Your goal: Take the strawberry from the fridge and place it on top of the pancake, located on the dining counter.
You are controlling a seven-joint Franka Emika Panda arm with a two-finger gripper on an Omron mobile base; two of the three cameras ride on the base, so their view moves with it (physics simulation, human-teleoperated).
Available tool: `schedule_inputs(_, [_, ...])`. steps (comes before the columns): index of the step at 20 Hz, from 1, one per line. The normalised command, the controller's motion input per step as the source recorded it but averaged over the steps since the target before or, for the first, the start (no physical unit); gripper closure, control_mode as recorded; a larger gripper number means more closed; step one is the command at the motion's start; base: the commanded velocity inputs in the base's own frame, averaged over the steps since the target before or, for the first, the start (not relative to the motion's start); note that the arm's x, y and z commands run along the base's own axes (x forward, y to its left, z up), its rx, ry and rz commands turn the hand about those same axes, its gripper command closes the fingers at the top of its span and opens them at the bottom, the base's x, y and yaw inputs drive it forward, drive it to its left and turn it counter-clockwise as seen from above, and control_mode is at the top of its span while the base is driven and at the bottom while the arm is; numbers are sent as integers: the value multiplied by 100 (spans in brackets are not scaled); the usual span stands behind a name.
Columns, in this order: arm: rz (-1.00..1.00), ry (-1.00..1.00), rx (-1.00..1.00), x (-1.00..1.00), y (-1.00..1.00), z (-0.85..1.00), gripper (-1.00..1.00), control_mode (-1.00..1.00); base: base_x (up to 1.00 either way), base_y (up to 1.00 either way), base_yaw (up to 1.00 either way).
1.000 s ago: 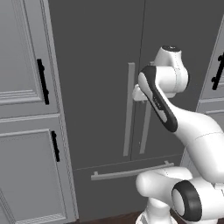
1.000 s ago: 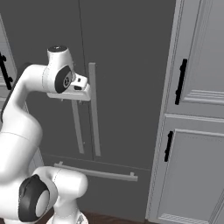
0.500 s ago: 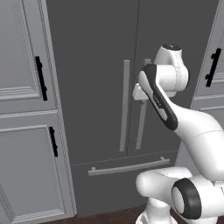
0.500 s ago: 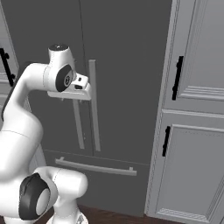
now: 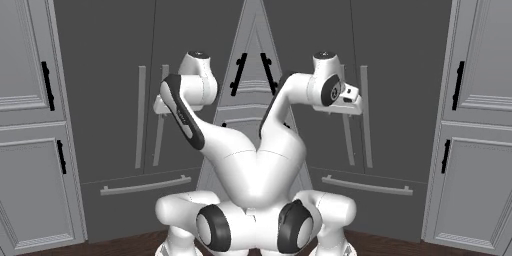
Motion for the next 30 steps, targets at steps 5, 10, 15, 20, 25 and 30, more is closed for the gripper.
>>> schedule_inputs(5, [-1,-21,1,85,-31,0,-100,-100,0,0,0])
schedule_inputs(10, [0,-26,6,99,-29,0,-100,-100,0,0,0])
schedule_inputs(15, [-3,-28,0,60,-1,0,-100,-100,0,0,0])
schedule_inputs(20, [-3,-3,0,30,0,0,-100,-100,0,0,0])
schedule_inputs(25, [-1,0,0,50,0,0,-100,-100,0,0,0])
schedule_inputs(30, [0,-5,0,46,0,-6,-100,-100,0,0,0])
